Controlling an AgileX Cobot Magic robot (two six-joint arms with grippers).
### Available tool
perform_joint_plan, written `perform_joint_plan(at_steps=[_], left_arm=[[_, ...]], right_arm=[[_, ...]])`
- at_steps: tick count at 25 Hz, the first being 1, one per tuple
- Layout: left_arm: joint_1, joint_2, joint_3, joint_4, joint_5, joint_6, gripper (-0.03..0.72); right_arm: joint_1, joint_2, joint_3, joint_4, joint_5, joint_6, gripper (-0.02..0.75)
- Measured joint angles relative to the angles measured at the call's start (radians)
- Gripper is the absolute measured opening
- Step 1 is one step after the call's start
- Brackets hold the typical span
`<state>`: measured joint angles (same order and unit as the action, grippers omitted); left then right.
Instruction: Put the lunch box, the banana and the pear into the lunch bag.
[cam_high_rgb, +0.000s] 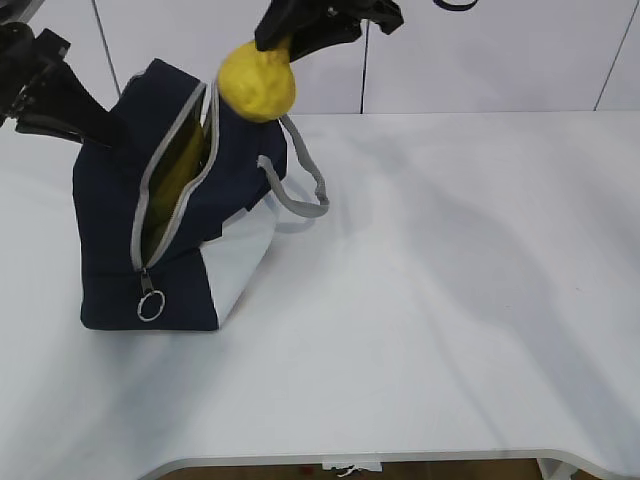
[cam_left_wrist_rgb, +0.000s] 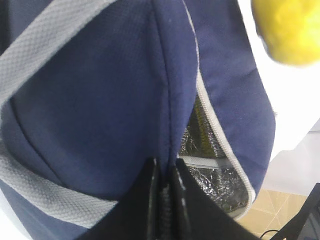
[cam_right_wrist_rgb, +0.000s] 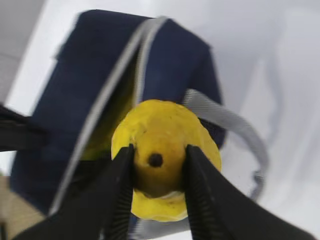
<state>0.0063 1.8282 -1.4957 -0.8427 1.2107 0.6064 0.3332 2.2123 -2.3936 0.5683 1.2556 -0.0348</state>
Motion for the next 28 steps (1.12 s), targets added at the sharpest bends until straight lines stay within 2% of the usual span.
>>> perform_joint_plan(at_steps=[5,9,14,17,23,28], left_arm=[[0.000,0.000,0.000,0.002,0.000,0.000,0.012],[0.000,0.000,0.000,0.002,0.000,0.000,0.012],[0.000,0.000,0.000,0.001,0.000,0.000,0.012],[0.000,0.000,0.000,0.001,-0.003,0.000,0.012],[0.000,0.000,0.000,-0.001,-0.003,0.000,0.012],[0.000,0.000,0.000,-0.001,-0.002,0.000,0.012]], right_arm=[[0.039,0.019,-0.002,0.117,0.000,-0.050,0.248],[0.087,0.073,-0.003,0.130,-0.008,-0.056,0.248],[0.113,0.130,-0.003,0.129,-0.095,-0.067,0.250],[0.113,0.149,-0.003,0.129,-0.134,-0.076,0.293],[0.113,0.168,-0.015,0.099,-0.145,-0.082,0.456],[0.113,0.170,-0.143,0.003,-0.043,-0.064,0.486]])
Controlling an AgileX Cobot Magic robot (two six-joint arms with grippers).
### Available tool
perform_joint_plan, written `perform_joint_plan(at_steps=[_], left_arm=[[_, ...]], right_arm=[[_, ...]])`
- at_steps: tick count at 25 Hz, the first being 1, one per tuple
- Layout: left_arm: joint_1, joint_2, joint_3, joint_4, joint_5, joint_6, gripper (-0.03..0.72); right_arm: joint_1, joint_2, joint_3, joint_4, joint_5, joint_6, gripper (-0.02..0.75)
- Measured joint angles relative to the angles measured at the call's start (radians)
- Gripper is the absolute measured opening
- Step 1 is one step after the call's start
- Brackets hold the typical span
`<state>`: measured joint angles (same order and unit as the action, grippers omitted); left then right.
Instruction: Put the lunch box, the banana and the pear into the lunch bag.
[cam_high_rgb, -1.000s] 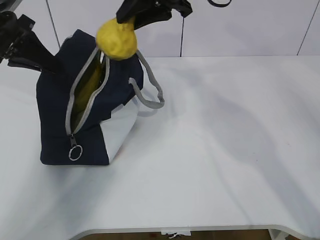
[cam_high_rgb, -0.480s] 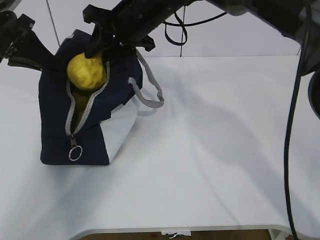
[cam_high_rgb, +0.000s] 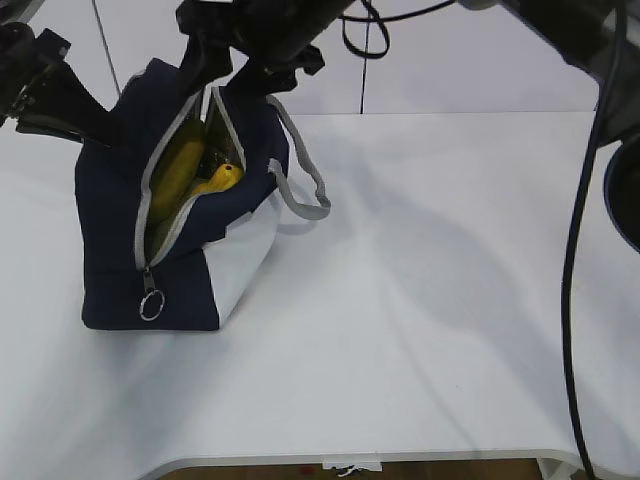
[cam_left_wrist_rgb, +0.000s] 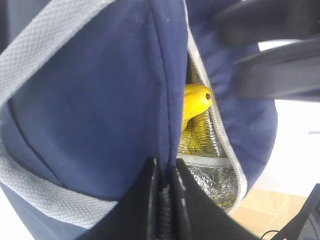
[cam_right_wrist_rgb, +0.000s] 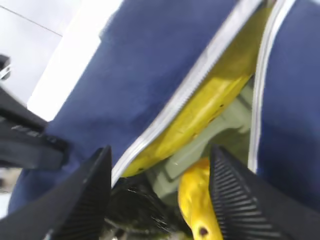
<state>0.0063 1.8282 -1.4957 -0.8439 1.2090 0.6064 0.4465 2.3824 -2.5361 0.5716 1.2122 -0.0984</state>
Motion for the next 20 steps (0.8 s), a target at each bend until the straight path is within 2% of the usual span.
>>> perform_joint_plan(at_steps=[4,7,20], left_arm=[[0.000,0.000,0.000,0.002,0.000,0.000,0.012],[0.000,0.000,0.000,0.002,0.000,0.000,0.012],[0.000,0.000,0.000,0.036,0.000,0.000,0.012]], right_arm=[[0.000,-0.002,-0.087,-0.134,0.028,0.084,0.488],[0.000,-0.004,-0.088,-0.181,0.037,0.120,0.488],[0.000,-0.043,0.109,-0.205,0.041,0.135,0.488]])
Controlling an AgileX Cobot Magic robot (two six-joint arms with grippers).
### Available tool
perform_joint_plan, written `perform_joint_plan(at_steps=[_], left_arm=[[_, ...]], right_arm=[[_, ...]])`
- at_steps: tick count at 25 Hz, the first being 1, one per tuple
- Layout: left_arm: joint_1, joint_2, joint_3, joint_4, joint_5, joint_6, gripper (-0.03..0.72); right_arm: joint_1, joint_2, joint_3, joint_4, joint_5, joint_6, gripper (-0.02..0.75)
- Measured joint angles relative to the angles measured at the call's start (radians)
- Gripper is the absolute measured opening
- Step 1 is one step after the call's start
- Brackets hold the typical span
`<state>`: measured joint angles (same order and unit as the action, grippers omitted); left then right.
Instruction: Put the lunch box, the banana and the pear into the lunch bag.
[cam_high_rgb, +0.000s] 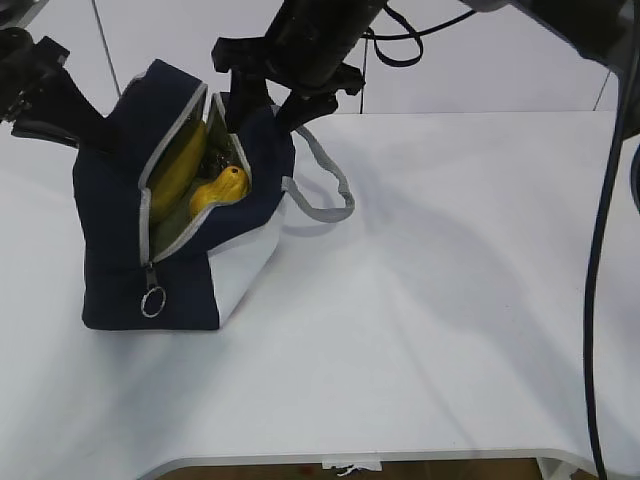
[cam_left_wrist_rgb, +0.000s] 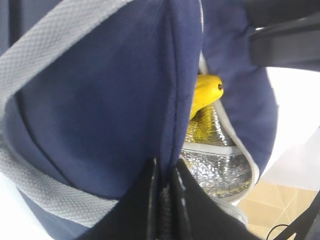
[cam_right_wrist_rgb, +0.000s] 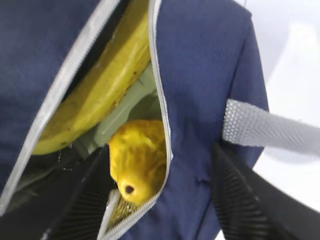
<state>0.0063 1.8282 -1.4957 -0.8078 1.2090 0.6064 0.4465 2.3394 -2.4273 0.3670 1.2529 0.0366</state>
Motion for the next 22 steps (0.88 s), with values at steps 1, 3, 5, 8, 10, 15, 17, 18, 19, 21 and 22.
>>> perform_joint_plan(at_steps=[1,3,5,8,10,15,17,18,19,21,22], left_arm=[[0.000,0.000,0.000,0.002,0.000,0.000,0.012],[0.000,0.000,0.000,0.006,0.000,0.000,0.012],[0.000,0.000,0.000,0.006,0.000,0.000,0.012],[0.000,0.000,0.000,0.008,0.000,0.000,0.012],[0.000,0.000,0.000,0.008,0.000,0.000,0.012],[0.000,0.000,0.000,0.008,0.000,0.000,0.012],[0.000,0.000,0.000,0.010,0.000,0.000,0.012],[0.000,0.000,0.000,0.010,0.000,0.000,0.012],[0.000,0.000,0.000,0.010,0.000,0.000,0.012],[0.000,0.000,0.000,0.010,0.000,0.000,0.012],[0.000,0.000,0.000,0.010,0.000,0.000,0.012]], right_arm=[[0.000,-0.008,0.002,0.000,0.000,0.000,0.488],[0.000,-0.025,0.006,-0.007,0.000,0.000,0.488],[0.000,-0.045,0.008,-0.035,0.000,0.000,0.488],[0.000,-0.080,0.035,-0.078,0.000,0.000,0.488],[0.000,-0.090,0.069,-0.088,0.000,0.000,0.488],[0.000,-0.093,0.147,-0.050,0.000,0.000,0.488],[0.000,-0.093,0.163,-0.052,0.000,0.000,0.488],[0.000,-0.093,0.167,-0.061,0.000,0.000,0.488],[0.000,-0.093,0.169,-0.073,0.000,0.000,0.488],[0.000,-0.093,0.171,-0.081,0.000,0.000,0.488],[0.000,-0.088,0.171,-0.078,0.000,0.000,0.488]])
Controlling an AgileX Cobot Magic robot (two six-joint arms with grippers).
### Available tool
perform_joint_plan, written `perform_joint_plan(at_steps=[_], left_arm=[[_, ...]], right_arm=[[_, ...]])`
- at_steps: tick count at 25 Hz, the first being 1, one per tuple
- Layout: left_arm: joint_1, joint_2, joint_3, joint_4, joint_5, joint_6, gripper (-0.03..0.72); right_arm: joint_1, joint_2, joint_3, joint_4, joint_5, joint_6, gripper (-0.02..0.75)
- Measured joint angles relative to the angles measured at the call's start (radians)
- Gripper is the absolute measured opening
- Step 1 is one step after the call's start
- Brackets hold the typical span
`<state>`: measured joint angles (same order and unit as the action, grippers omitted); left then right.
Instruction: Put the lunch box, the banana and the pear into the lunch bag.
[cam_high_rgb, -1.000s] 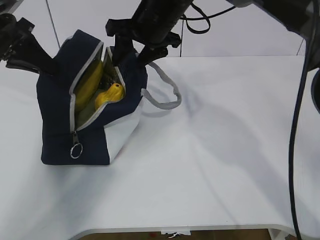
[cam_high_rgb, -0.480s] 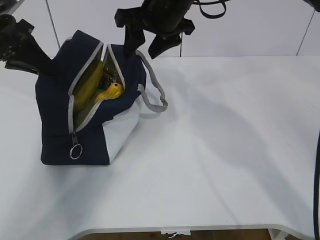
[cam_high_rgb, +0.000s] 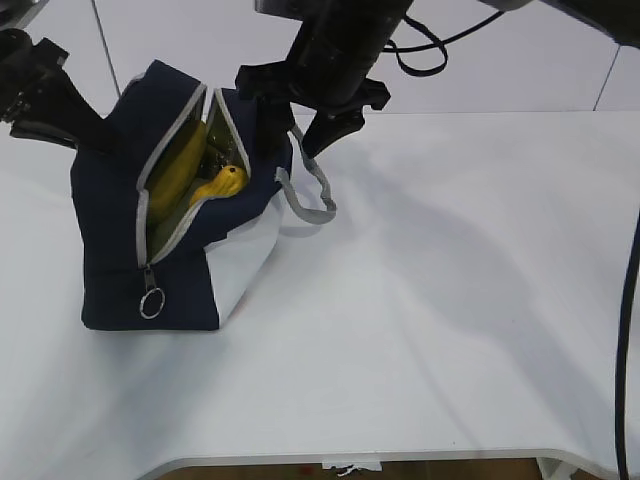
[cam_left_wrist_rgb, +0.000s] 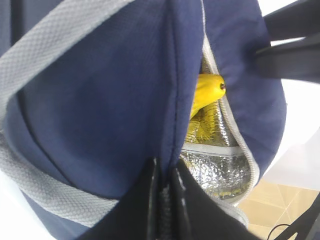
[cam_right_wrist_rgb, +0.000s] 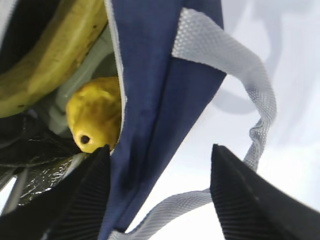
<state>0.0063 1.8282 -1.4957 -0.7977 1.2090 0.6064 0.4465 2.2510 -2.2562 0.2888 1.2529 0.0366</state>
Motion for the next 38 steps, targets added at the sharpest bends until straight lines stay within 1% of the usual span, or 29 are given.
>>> perform_joint_plan(at_steps=[3,4,6,9,12,14,15,17,19,22,25,28,31,35,38], left_arm=[[0.000,0.000,0.000,-0.005,0.000,0.000,0.012],[0.000,0.000,0.000,-0.006,0.001,0.000,0.012],[0.000,0.000,0.000,-0.007,0.001,0.000,0.012],[0.000,0.000,0.000,-0.009,0.001,0.000,0.012],[0.000,0.000,0.000,-0.028,0.001,0.000,0.012],[-0.004,0.000,0.000,-0.071,0.001,0.000,0.012],[-0.010,0.000,0.000,-0.098,0.001,0.000,0.012],[-0.033,0.000,0.000,-0.142,-0.001,0.000,0.012],[-0.071,0.003,0.000,-0.183,-0.002,0.000,0.011],[-0.138,0.005,0.000,-0.262,-0.016,0.000,0.011],[-0.196,0.005,0.000,-0.322,-0.090,0.000,0.011],[-0.239,0.014,0.000,-0.362,-0.173,0.000,0.011],[-0.280,0.018,0.002,-0.401,-0.235,0.000,0.011],[-0.330,0.039,0.002,-0.440,-0.299,0.006,0.011],[-0.344,0.055,0.002,-0.450,-0.327,0.013,0.011]], right_arm=[[0.000,0.022,0.000,0.016,0.000,0.000,0.486],[0.000,0.030,0.000,0.024,0.000,0.000,0.477],[0.000,0.036,0.004,0.027,-0.001,0.000,0.435],[0.000,0.038,0.004,0.032,-0.001,0.000,0.300],[0.000,0.038,0.004,0.032,-0.001,-0.005,0.111],[0.000,0.038,0.004,0.032,-0.001,-0.018,0.027],[0.000,0.038,0.004,0.032,-0.001,-0.023,0.012],[0.000,0.031,0.004,0.020,-0.001,-0.025,0.005],[0.000,0.010,0.004,-0.010,-0.001,-0.027,0.003],[0.000,-0.035,0.006,-0.075,0.005,-0.027,0.003],[0.000,-0.086,0.008,-0.158,0.016,-0.027,0.003],[0.000,-0.132,0.011,-0.236,0.025,-0.027,0.002],[0.000,-0.164,0.011,-0.289,0.031,-0.027,0.002],[-0.002,-0.177,0.011,-0.314,0.037,-0.027,0.002],[-0.002,-0.177,0.024,-0.344,0.039,-0.027,0.002]])
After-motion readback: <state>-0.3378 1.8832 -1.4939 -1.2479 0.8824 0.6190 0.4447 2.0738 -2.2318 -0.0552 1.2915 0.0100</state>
